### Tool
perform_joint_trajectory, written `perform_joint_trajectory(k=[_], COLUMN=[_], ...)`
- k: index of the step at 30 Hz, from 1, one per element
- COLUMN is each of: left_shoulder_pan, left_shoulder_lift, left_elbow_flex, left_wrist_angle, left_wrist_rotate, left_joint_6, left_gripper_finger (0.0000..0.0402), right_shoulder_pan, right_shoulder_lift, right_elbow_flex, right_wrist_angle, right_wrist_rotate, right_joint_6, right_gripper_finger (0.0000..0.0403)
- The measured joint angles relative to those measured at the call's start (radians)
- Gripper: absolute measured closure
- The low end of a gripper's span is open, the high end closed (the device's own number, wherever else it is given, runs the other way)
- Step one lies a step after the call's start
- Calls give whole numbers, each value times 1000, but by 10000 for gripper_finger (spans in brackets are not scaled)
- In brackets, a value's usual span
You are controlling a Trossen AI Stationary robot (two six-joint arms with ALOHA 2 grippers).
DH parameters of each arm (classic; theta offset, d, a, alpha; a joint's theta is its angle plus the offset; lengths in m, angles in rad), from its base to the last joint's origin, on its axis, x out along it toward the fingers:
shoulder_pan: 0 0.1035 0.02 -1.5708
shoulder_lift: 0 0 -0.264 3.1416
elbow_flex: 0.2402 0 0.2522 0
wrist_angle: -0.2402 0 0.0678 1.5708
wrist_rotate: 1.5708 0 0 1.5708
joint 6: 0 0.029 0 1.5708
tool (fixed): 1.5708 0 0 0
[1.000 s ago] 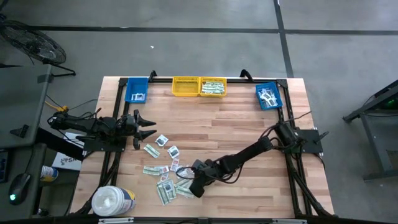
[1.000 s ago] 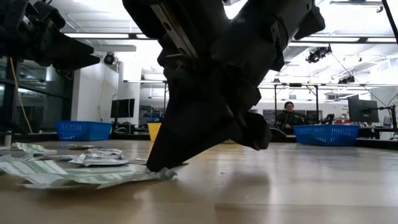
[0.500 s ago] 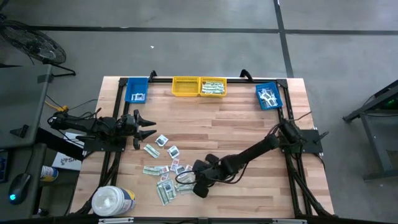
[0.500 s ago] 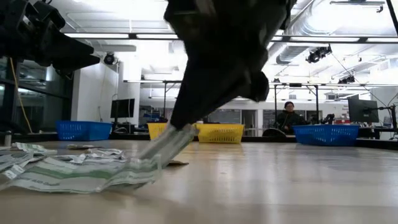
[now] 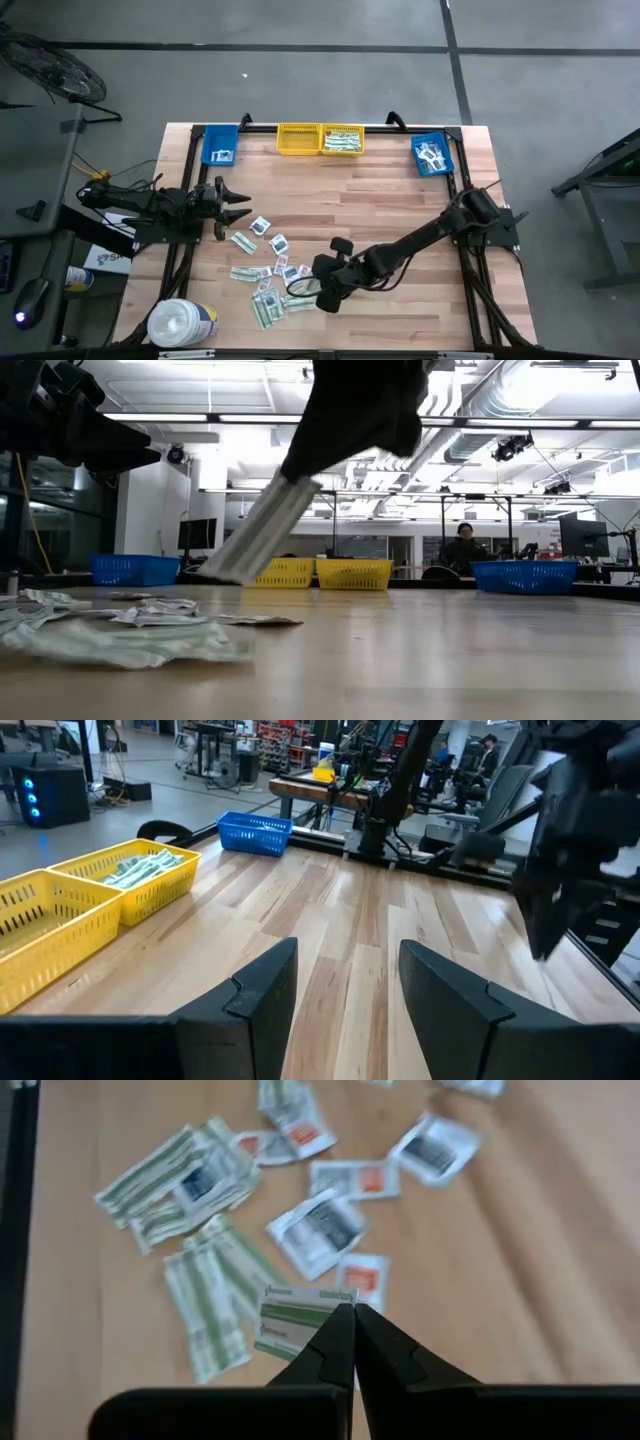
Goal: Pick & Place First Aid Supplies
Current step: Put the green bandage pack into the right yellow bin
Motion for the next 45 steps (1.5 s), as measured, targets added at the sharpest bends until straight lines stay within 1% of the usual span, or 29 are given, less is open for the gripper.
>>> perform_joint_trajectory(k=[5,11,14,17,23,26,32,35,41,43,45], left_shoulder_pan=[0,0,0,0,0,0,0,0,0,0,0], left_shoulder_lift=[0,0,0,0,0,0,0,0,0,0,0], left_elbow_flex=[0,0,0,0,0,0,0,0,0,0,0], left_wrist_angle=[0,0,0,0,0,0,0,0,0,0,0], left_wrist_rotate=[0,0,0,0,0,0,0,0,0,0,0], left_joint_6=[0,0,0,0,0,0,0,0,0,0,0], left_gripper_finger=[224,224,224,224,224,224,224,224,224,224,224], right_shoulder_pan=[-9,-33,-60,-96,-180,-224,-328,-380,-478,-526,-578], right_shoulder_lift=[-44,-101,-136,-187,-313,-379,-472,-488,-488,-488,-488], right_elbow_flex=[1,-5,-47,-124,-346,-448,-606,-651,-699,-713,-729], right_wrist_angle=[-55,-153,-178,-151,1,76,264,365,537,594,648], right_wrist_rotate=[85,216,266,281,282,304,368,403,518,525,501], right_joint_6=[-50,-79,-81,-89,-104,-118,-241,-328,-534,-590,-630], right_gripper_finger=[403,403,403,403,403,403,403,403,403,403,403])
